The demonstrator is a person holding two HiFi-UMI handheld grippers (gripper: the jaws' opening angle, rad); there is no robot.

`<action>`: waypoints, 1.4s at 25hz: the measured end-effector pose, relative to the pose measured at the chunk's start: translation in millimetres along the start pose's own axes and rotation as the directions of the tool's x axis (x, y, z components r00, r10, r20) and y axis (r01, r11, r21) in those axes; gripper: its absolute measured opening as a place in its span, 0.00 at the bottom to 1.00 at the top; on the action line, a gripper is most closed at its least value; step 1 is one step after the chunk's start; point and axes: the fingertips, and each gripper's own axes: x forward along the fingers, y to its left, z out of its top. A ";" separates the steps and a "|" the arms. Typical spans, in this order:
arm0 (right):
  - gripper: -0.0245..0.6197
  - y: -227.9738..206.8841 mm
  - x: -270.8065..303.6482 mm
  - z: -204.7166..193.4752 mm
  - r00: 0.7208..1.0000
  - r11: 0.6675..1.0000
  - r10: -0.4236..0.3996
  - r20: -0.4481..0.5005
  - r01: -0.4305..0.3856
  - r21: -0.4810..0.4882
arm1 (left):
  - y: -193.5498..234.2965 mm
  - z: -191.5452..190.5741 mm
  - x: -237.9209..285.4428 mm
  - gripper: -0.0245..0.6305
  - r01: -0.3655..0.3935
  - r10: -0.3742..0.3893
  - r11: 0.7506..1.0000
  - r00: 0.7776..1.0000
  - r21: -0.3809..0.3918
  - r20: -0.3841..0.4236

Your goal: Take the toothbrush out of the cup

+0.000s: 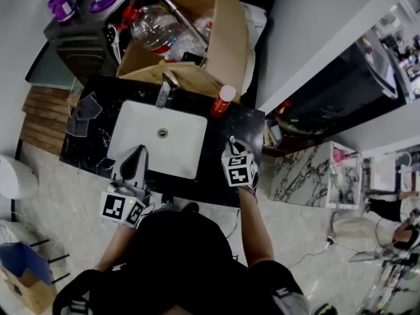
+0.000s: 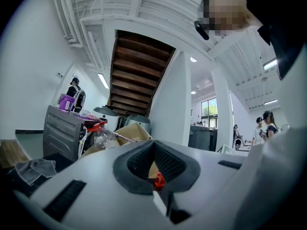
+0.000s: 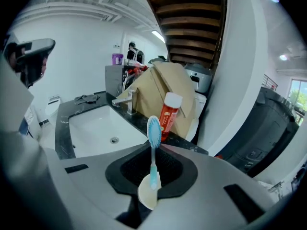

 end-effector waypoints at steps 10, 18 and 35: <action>0.10 9.3 -102.4 66.4 0.963 0.998 -0.061 0.264 0.063 0.000 | -31.2 4.9 16.8 0.04 0.137 -0.137 0.991 0.991 0.002 0.004; 0.10 25.5 -185.9 101.8 0.880 0.991 -0.096 0.466 0.043 0.123 | -49.3 9.5 20.7 0.04 0.210 -0.210 0.978 0.978 -0.006 0.015; 0.10 13.7 -286.3 87.3 0.661 0.926 -0.365 0.655 0.187 0.327 | -61.7 20.0 6.8 0.04 0.246 -0.247 0.969 0.969 0.005 0.028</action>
